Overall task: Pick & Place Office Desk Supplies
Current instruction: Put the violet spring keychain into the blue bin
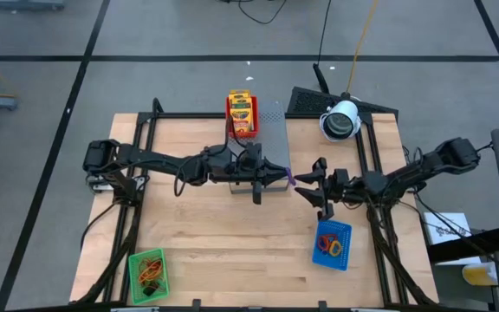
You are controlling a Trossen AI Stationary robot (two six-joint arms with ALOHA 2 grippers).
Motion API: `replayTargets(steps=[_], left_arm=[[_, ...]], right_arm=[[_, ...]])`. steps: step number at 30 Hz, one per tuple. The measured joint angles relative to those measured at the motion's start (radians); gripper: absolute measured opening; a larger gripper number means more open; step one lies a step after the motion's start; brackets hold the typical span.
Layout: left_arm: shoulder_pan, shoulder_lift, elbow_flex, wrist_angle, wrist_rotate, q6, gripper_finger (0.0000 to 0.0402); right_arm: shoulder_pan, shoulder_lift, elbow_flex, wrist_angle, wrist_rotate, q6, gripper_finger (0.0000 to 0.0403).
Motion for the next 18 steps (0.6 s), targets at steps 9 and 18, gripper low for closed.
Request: replayTargets(steps=[9,18], left_arm=[[0.000,0.000,0.000,-0.002,0.001,-0.002,0.0022],[0.000,0.000,0.000,-0.002,0.056,-0.010,0.0023]], right_arm=[[0.000,0.073,0.056,-0.007,-0.001,-0.074,0.0106],[0.001,0.074,0.056,-0.009,0.027,-0.093,0.0004]])
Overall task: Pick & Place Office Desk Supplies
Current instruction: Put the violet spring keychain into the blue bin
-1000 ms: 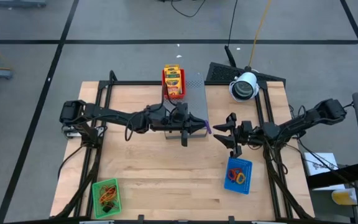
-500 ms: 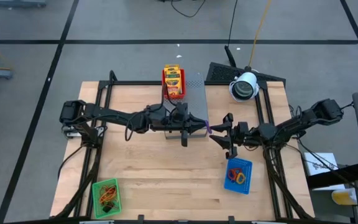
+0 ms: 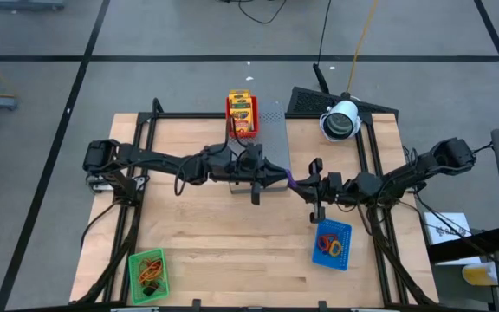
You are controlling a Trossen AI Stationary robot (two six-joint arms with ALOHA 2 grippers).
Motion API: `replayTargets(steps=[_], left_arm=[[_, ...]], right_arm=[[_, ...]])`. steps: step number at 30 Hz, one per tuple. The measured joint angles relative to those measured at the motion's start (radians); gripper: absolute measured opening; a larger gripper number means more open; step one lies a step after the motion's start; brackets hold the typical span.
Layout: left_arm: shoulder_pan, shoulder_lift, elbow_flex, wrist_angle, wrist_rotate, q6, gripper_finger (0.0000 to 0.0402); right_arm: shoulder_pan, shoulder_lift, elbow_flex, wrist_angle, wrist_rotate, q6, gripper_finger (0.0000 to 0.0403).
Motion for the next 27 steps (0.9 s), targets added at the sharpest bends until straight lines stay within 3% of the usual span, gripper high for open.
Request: replayTargets(steps=[10,20,27], left_arm=[[-0.003,0.000,0.000,-0.022,0.025,-0.001,0.0038],[-0.008,0.000,-0.001,-0.057,0.064,-0.019,0.0175],[0.015,-0.027,-0.001,-0.126,0.152,-0.018,0.0217]], right_arm=[[0.000,0.000,-0.002,-0.001,0.000,0.012,0.0001],[-0.001,-0.001,-0.002,0.001,0.012,0.019,0.0000],[0.001,-0.010,-0.002,-0.007,0.003,0.024,0.0000]])
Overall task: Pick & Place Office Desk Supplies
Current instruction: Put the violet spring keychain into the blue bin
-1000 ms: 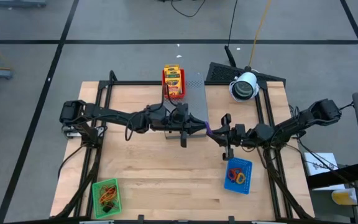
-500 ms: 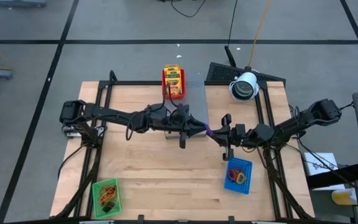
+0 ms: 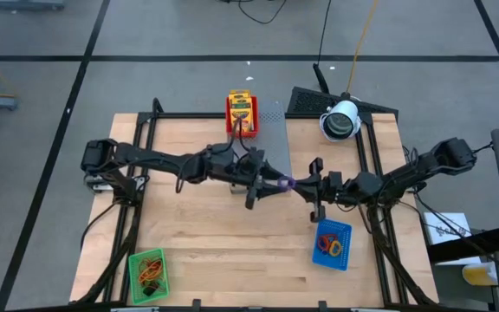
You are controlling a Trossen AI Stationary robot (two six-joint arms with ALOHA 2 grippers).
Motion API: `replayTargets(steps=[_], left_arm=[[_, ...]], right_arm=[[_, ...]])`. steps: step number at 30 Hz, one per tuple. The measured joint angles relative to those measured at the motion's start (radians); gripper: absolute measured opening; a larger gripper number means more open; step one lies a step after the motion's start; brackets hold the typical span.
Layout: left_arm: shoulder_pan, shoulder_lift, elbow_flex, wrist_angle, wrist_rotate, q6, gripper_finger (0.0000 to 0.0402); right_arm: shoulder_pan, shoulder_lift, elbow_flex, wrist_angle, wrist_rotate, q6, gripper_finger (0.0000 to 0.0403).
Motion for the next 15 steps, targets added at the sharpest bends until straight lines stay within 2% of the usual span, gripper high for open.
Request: replayTargets(steps=[5,8,11,15], left_arm=[[0.020,-0.069,0.000,-0.182,0.029,0.016,0.0218],[0.030,-0.123,0.000,-0.281,0.029,0.029,0.0218],[0.039,-0.182,0.000,-0.367,0.028,0.029,0.0218],[0.046,-0.254,0.000,-0.442,0.028,-0.014,0.0218]], right_arm=[[0.000,-0.046,0.000,-0.021,-0.011,0.002,0.0000],[0.000,-0.105,0.000,-0.091,-0.039,0.005,0.0000],[0.000,-0.181,-0.001,-0.195,-0.091,0.044,0.0000],[0.000,-0.297,-0.001,-0.344,-0.215,0.121,0.0000]])
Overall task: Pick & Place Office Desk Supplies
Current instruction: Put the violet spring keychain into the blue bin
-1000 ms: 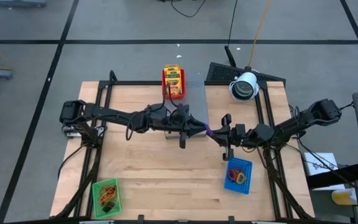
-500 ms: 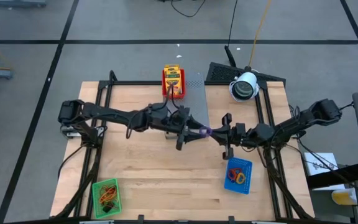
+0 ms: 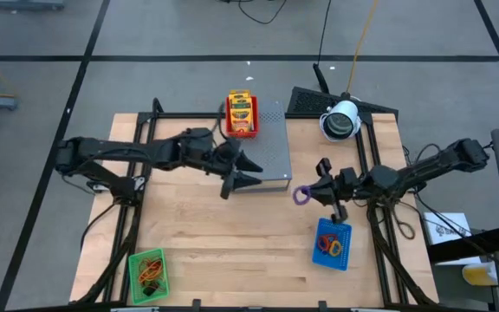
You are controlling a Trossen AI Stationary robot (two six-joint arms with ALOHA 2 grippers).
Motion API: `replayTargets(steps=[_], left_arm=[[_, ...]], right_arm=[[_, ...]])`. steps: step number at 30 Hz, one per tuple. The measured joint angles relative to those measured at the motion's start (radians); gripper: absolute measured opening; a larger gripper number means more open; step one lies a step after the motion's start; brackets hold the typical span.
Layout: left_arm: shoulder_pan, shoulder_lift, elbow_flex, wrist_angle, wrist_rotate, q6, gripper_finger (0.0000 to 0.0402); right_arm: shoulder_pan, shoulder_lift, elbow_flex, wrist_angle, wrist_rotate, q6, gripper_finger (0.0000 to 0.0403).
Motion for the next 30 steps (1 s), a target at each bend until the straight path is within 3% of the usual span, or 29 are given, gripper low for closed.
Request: replayTargets(steps=[10,18,30], left_arm=[[-0.044,-0.089,0.000,-0.004,-0.008,-0.270,0.0218],[-0.120,-0.077,0.000,-0.009,-0.051,-0.365,0.0218],[-0.192,-0.077,0.000,-0.008,-0.271,-0.372,0.0218]], right_arm=[[0.000,-0.279,0.000,-0.507,-0.358,0.288,0.0000],[0.001,-0.327,0.000,-0.860,-0.671,0.420,0.0000],[0.001,-0.320,0.000,-1.278,-0.688,0.296,0.0000]])
